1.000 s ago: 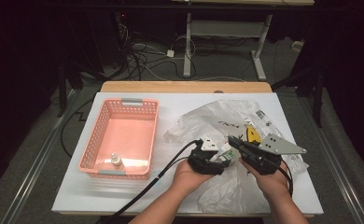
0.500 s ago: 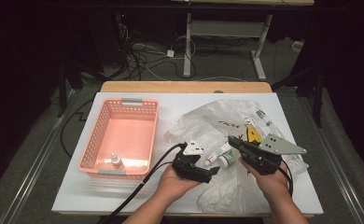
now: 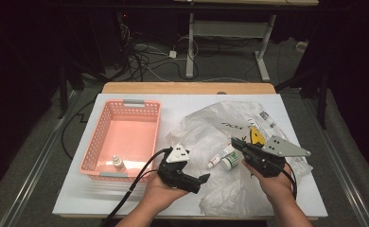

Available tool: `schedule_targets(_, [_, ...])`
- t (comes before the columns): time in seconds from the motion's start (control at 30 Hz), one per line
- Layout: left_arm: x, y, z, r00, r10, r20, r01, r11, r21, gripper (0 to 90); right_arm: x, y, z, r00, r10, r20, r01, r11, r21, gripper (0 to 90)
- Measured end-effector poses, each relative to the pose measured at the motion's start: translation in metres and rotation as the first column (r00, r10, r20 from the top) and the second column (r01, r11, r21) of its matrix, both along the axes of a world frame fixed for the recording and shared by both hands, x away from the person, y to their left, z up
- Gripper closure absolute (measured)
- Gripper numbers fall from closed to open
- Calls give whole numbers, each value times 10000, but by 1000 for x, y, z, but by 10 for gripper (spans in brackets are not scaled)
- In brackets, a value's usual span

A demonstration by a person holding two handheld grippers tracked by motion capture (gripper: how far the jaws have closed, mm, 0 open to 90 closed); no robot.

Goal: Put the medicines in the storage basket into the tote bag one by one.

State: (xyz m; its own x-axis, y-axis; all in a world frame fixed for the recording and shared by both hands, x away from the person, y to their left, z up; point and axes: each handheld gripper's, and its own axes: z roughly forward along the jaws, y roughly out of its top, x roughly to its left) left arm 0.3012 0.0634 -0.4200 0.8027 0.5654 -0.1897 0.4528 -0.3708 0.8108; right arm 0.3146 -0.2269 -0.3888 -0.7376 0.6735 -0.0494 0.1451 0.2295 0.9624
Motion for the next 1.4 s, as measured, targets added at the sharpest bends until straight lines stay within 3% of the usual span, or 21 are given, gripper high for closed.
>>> schedule_targets(0.4, [-8, 41, 5, 9974, 698, 193, -701, 9975, 124, 0, -1, 0, 0, 10000, -33, -20, 33, 10000, -14, 900])
schedule_targets(0.8, [-6, 81, 5, 9860, 1657, 201, -1660, 9860, 154, 0, 0, 0, -1, 10000, -28, -46, 28, 10000, 0, 900])
schedule_targets(1.0, [-4, 103, 8, 9718, 2319, 434, -2337, 9713, 430, 0, 0, 0, -1, 10000, -13, -27, 13, 10000, 19, 900])
schedule_targets(1.4, [0, 143, 3, 9395, 3424, 57, -3419, 9372, 689, 0, 1, -2, -1, 10000, -68, -46, 68, 10000, 31, 900])
